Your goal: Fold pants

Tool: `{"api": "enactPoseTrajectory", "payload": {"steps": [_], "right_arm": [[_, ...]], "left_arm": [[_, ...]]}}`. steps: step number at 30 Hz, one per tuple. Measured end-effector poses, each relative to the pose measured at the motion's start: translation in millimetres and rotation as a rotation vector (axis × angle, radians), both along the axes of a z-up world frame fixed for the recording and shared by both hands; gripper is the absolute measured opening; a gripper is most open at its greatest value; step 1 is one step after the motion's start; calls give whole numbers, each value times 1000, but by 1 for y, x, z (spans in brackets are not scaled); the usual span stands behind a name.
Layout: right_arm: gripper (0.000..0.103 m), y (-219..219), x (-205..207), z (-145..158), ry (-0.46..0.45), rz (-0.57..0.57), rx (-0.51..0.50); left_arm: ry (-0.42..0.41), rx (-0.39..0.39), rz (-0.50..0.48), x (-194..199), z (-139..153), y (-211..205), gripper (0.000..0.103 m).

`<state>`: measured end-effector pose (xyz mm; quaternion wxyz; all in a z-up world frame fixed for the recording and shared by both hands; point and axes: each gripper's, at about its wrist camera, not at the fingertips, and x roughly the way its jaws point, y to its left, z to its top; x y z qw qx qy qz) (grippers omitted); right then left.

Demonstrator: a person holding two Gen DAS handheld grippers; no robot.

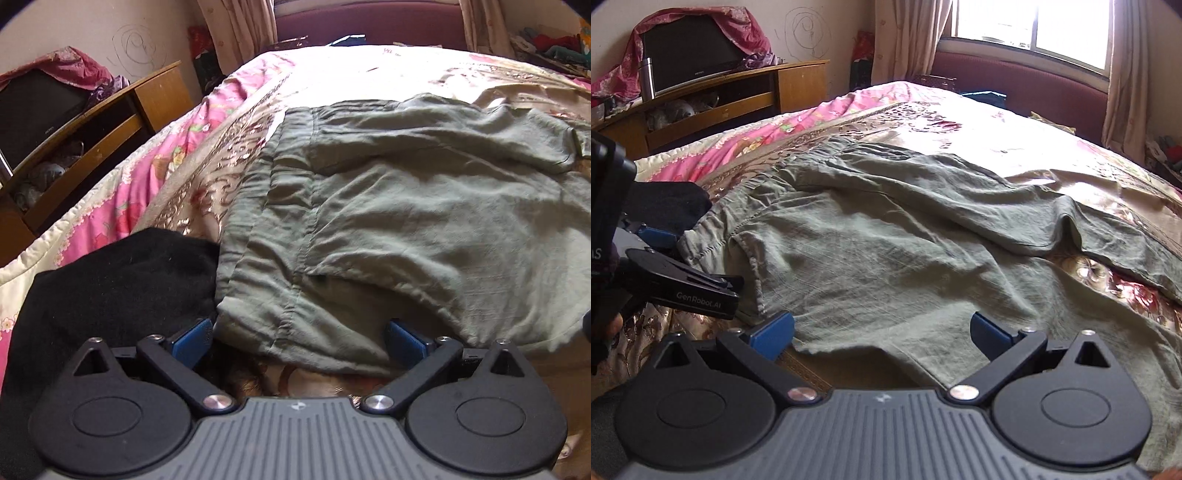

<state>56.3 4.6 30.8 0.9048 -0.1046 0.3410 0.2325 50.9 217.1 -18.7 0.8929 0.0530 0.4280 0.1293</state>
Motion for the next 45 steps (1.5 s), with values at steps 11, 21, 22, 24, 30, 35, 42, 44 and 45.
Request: {"api": "enactPoseTrajectory", "payload": {"steps": [11, 21, 22, 24, 30, 35, 42, 44, 45], "right_arm": [[100, 39, 5, -28, 198, 148, 1], [99, -86, -5, 3, 157, -164, 64], [99, -113, -6, 5, 144, -245, 42], [99, -168, -10, 8, 135, -396, 23], [99, -309, -36, 10, 115, -782, 103], [95, -388, -51, -8, 146, -994, 297], [59, -436, -56, -31, 140, -1105, 582], [42, -443, -52, -32, 130, -1112, 611], [35, -448, -50, -33, 128, -1123, 618]], "left_arm": [[-13, -71, -76, -28, 7, 51, 96], [-67, 47, -126, -53, 42, -1, 95], [-81, 37, -149, -54, 47, -11, 95], [-108, 9, -210, -54, 56, -35, 95], [-108, -76, -431, -30, 55, -140, 95], [-59, -127, -556, -16, 45, -219, 95], [-31, -89, -641, -18, 44, -270, 95], [-21, -77, -645, -19, 43, -274, 95], [-17, -74, -646, -19, 43, -275, 95]]}}
